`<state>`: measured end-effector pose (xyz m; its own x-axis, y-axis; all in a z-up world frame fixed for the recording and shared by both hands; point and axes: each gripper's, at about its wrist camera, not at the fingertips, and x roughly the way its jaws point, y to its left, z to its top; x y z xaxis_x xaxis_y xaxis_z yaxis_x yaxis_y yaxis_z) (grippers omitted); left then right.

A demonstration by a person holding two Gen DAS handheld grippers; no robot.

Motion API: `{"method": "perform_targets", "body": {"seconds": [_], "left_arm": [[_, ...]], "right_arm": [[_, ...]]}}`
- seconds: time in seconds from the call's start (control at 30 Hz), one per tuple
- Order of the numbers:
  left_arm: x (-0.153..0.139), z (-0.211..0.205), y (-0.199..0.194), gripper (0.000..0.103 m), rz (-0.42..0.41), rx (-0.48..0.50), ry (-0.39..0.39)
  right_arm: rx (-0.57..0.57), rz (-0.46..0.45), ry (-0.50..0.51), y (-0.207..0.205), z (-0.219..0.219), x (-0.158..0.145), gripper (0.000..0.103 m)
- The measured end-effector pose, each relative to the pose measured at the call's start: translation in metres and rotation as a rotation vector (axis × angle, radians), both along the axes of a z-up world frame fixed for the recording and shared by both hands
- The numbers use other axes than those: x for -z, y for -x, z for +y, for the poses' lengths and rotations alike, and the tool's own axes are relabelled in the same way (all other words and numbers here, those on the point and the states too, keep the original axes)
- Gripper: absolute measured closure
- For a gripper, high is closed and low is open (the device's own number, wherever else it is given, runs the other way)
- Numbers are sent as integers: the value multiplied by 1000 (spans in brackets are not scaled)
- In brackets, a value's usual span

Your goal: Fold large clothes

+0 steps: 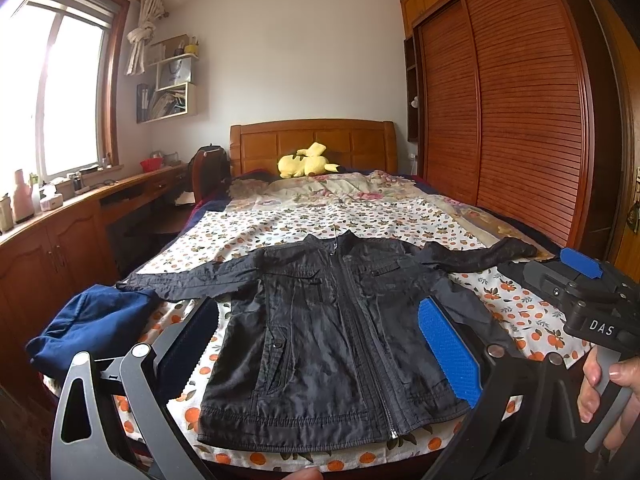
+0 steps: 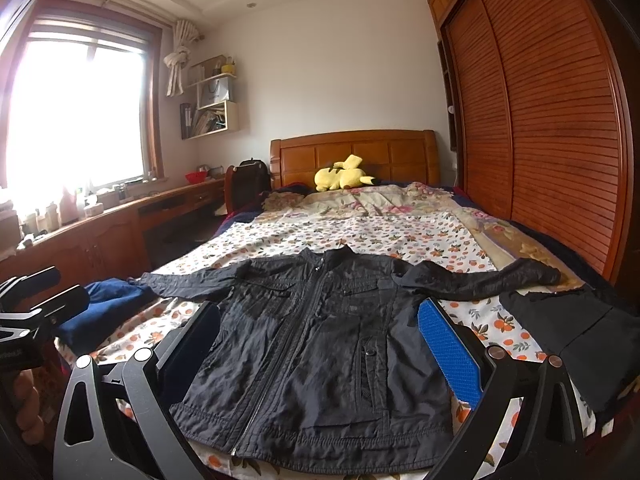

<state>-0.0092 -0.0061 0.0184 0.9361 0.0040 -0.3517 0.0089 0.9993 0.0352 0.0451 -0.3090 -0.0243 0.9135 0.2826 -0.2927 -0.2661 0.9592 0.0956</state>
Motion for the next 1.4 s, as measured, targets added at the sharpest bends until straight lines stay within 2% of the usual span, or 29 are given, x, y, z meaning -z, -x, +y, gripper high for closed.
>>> {"method": "perform_targets", "body": {"seconds": [1.4], "left_arm": [[-3,-2,7,2,-17,-7,-6]], "right_arm": [[3,-4,1,2,-2,-4,7]]}}
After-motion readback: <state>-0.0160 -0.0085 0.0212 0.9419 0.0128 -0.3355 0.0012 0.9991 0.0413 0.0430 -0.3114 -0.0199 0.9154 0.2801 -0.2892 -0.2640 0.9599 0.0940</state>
